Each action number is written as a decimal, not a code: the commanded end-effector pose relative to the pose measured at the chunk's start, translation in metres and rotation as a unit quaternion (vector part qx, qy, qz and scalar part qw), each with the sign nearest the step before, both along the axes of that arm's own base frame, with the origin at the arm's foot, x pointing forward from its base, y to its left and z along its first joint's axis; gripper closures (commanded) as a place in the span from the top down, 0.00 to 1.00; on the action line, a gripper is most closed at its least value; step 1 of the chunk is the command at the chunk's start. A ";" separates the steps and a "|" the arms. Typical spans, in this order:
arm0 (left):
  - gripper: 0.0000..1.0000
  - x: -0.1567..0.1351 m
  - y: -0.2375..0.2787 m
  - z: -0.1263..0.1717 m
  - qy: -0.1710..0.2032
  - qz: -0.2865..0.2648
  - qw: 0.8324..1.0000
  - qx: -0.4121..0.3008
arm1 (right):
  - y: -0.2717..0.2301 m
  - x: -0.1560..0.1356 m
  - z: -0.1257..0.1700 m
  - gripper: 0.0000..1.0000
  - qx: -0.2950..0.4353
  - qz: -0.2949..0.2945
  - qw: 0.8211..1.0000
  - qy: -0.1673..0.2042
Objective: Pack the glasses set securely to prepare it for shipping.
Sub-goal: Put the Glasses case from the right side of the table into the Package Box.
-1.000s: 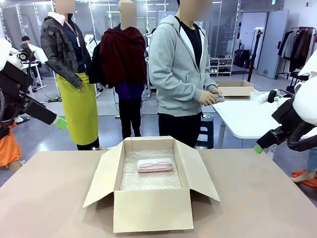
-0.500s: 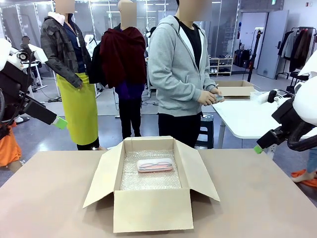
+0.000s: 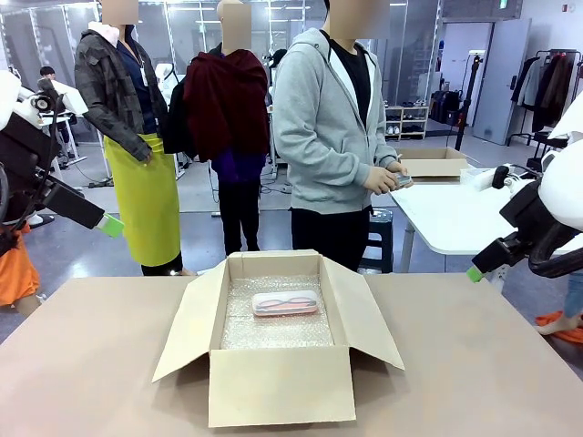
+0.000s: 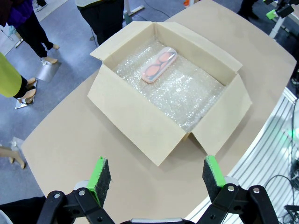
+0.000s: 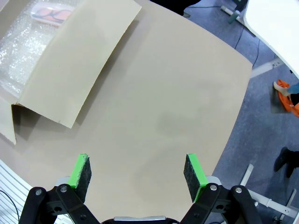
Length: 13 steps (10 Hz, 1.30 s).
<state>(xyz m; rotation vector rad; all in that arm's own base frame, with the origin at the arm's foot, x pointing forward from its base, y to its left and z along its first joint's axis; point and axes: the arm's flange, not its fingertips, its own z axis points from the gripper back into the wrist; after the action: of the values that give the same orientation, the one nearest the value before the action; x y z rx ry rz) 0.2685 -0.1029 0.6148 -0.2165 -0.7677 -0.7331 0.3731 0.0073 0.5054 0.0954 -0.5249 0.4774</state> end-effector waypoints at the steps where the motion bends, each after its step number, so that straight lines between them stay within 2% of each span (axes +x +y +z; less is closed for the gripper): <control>1: 1.00 0.000 0.002 0.001 -0.001 -0.003 1.000 -0.002 | -0.001 0.000 -0.001 1.00 0.000 0.001 1.000 0.002; 13: 1.00 0.000 0.002 0.001 -0.001 -0.003 1.000 -0.002 | -0.001 0.000 -0.001 1.00 0.000 0.001 1.000 0.002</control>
<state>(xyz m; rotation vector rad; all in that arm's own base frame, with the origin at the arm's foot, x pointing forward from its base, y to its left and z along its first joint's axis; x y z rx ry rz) 0.2685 -0.1029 0.6148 -0.2165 -0.7677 -0.7331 0.3731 0.0073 0.5054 0.0954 -0.5249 0.4774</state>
